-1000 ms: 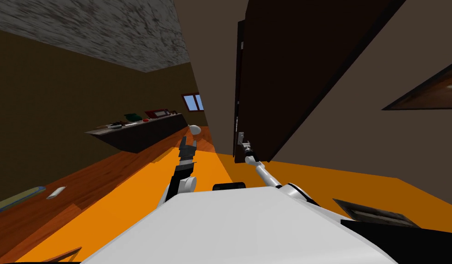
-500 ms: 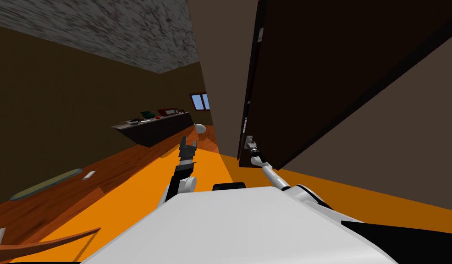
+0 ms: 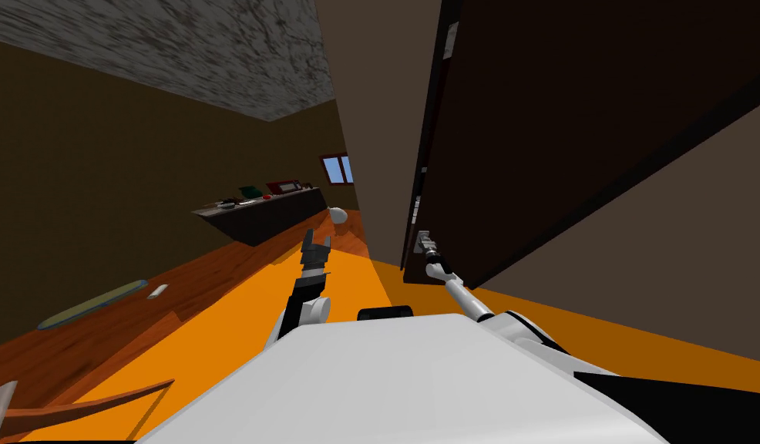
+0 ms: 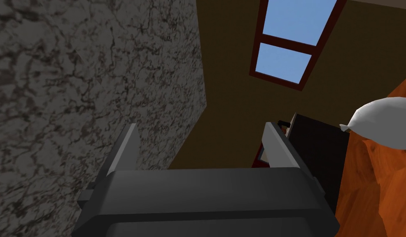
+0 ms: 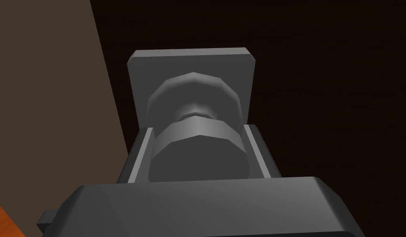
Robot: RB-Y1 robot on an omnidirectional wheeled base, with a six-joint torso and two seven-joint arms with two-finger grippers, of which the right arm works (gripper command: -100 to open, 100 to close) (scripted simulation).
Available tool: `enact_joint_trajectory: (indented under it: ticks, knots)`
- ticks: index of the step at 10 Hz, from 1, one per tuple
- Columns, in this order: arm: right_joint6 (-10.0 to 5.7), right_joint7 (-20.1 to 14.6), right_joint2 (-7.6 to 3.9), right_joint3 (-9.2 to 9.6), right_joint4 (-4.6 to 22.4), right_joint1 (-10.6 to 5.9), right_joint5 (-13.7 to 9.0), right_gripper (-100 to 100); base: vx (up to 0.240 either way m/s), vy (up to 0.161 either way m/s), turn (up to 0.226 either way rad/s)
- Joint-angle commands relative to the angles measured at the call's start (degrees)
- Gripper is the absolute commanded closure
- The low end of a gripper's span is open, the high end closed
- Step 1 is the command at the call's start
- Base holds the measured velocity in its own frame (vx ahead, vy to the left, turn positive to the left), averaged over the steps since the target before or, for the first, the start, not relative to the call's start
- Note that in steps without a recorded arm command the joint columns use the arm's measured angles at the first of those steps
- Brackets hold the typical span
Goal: Pull the door open
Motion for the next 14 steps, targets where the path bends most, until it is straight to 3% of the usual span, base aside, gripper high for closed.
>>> enact_joint_trajectory:
  ticks: [1,4,5,8,12,13,14]
  knots:
    - [0.04,0.00,0.19,0.17,-0.05,0.01,0.02,100,-0.018,-0.005,0.019]
    - [0.04,0.00,0.19,0.17,-0.05,0.01,0.02,100,-0.004,0.000,0.001]
    - [-0.04,-1.31,-1.00,1.24,-0.42,0.40,0.00,100,-0.121,-0.071,0.143]
    - [-0.29,-3.54,-2.80,3.21,-1.24,0.93,0.00,100,-0.229,-0.095,0.168]
    - [-0.78,-7.88,-6.30,7.04,-2.83,1.96,-0.01,100,-0.268,-0.122,0.190]
    - [-0.87,-8.68,-6.95,7.74,-3.13,2.15,-0.01,100,-0.233,-0.136,0.190]
    - [-0.62,-8.00,-6.43,7.31,-2.73,2.15,-0.03,100,-0.102,-0.061,0.063]
